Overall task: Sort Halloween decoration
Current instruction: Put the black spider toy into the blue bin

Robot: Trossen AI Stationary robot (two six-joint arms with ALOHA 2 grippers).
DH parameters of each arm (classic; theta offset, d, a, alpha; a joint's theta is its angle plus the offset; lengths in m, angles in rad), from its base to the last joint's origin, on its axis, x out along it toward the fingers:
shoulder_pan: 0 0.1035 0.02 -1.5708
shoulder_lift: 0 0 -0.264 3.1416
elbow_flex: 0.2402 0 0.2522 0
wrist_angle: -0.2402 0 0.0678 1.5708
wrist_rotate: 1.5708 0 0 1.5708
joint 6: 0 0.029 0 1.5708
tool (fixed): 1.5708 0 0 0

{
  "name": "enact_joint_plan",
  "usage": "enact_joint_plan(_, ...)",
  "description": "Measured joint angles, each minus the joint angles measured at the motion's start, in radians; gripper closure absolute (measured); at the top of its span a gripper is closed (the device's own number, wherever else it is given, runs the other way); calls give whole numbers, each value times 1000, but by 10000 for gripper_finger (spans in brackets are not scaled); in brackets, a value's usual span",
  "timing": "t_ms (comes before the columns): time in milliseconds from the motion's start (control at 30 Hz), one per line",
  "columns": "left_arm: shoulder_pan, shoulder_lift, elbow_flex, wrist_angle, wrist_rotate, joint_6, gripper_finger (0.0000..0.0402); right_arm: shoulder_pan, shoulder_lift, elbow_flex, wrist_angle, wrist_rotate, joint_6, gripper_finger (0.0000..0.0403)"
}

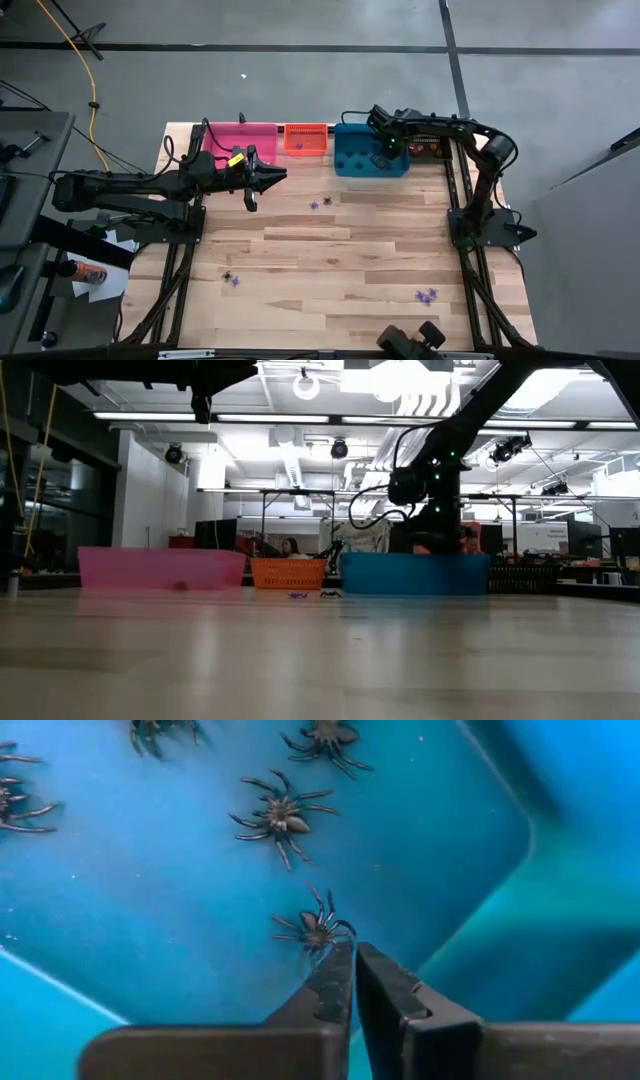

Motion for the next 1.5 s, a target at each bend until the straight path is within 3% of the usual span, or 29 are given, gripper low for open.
enact_joint_plan(133, 0, 0, 0, -19, 0, 0, 351, -3, 0, 0, 0, 1, 4, 345)
enact_joint_plan(333, 0, 0, 0, -25, 0, 0, 351, 3, -1, 27, -25, 79, 18, 232)
enact_joint_plan(533, 0, 0, 0, -26, 0, -1, 351, 4, -146, 38, 67, -193, -41, 166)
enact_joint_plan(700, 0, 0, 0, -52, 1, -33, 351, 62, -386, -132, 249, -337, 10, 160)
enact_joint_plan(833, 0, 0, 0, -71, 1, -34, 351, 186, -603, -366, 480, -413, 195, 160)
enact_joint_plan(933, 0, 0, 0, -71, 1, -34, 351, 336, -735, -537, 760, -420, 397, 160)
enact_joint_plan(1000, 0, 0, 0, -71, 1, -34, 351, 445, -787, -621, 970, -384, 482, 161)
enact_joint_plan(1100, 0, 0, 0, -70, 1, -33, 351, 584, -806, -675, 1172, -276, 436, 175)
enact_joint_plan(1267, 0, 0, 0, -70, 1, -16, 351, 697, -785, -635, 1198, -121, 288, 243)
enact_joint_plan(1433, 0, 0, 0, -66, 1, 33, 351, 685, -743, -577, 1200, -134, 218, 377)
enact_joint_plan(1500, -1, 0, 0, -67, 1, 66, 351, 670, -734, -560, 1201, -168, 202, 389)
